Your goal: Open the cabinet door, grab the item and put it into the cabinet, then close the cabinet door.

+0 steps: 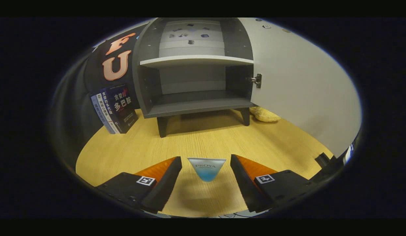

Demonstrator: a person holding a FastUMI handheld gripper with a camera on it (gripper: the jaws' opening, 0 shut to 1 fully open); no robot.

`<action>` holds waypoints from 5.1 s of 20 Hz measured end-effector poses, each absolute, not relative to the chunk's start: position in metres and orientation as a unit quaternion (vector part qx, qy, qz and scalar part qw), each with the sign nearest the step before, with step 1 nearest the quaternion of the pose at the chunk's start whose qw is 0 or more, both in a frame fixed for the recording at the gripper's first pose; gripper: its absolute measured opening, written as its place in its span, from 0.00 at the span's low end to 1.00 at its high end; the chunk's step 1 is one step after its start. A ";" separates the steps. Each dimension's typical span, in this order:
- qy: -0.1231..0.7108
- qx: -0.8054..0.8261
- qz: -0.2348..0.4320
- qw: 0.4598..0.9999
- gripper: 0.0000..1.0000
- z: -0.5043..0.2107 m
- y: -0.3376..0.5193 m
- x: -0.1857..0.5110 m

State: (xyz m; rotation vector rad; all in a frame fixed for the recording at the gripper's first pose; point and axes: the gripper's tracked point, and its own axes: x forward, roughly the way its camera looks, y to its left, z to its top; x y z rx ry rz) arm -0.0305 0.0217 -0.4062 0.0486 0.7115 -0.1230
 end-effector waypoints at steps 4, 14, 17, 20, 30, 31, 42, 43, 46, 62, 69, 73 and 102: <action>0.358 0.043 -0.063 0.931 0.69 -0.415 0.022 -0.029; 0.339 0.085 -0.045 0.936 0.62 -0.316 0.029 0.016; 0.320 0.085 -0.035 0.943 0.62 -0.262 0.028 0.045; 0.289 0.084 -0.017 0.953 0.62 -0.208 0.032 0.083; 0.236 0.029 -0.001 0.971 0.62 -0.102 0.039 0.202; 0.232 0.021 -0.001 0.973 0.62 -0.095 0.039 0.208; 0.263 0.006 -0.016 0.965 0.62 -0.111 0.023 0.262; 0.259 0.001 -0.019 0.966 0.62 -0.107 0.021 0.261; 0.247 -0.001 -0.012 0.969 0.80 -0.096 0.024 0.250; 0.134 -0.005 -0.024 0.991 0.97 -0.032 -0.004 0.023; 0.106 0.004 -0.060 0.993 0.96 -0.013 -0.064 -0.077; 0.092 -0.006 -0.101 0.991 0.96 0.000 -0.137 -0.114; 0.109 0.002 -0.202 0.973 0.94 -0.052 -0.241 -0.116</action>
